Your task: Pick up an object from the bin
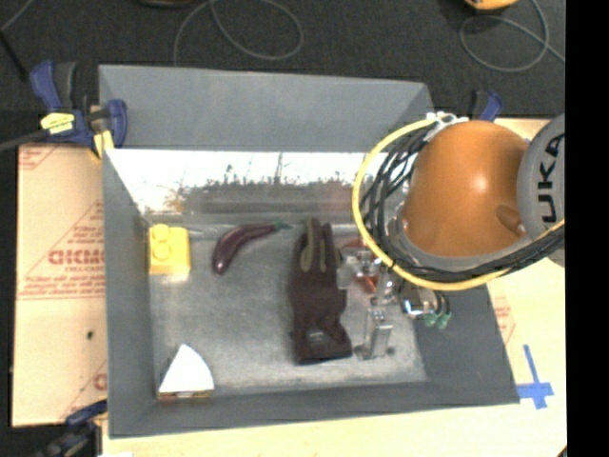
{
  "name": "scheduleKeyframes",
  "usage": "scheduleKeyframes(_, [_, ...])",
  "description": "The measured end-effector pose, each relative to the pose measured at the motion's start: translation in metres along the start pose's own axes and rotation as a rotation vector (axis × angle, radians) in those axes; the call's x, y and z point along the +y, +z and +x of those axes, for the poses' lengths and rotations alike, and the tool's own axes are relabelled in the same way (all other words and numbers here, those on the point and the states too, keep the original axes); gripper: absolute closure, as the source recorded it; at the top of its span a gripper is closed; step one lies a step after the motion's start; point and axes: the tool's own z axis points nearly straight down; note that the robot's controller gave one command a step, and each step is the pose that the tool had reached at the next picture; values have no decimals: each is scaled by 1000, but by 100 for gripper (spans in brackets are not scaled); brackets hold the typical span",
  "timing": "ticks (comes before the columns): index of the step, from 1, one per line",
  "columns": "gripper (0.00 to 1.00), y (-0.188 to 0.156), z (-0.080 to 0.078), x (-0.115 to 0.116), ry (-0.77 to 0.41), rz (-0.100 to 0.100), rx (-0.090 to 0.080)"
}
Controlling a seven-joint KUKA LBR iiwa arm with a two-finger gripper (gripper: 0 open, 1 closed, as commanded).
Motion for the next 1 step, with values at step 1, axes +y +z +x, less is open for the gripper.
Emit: scheduleKeyframes(1, [0, -4, -2, 0, 0, 0, -9])
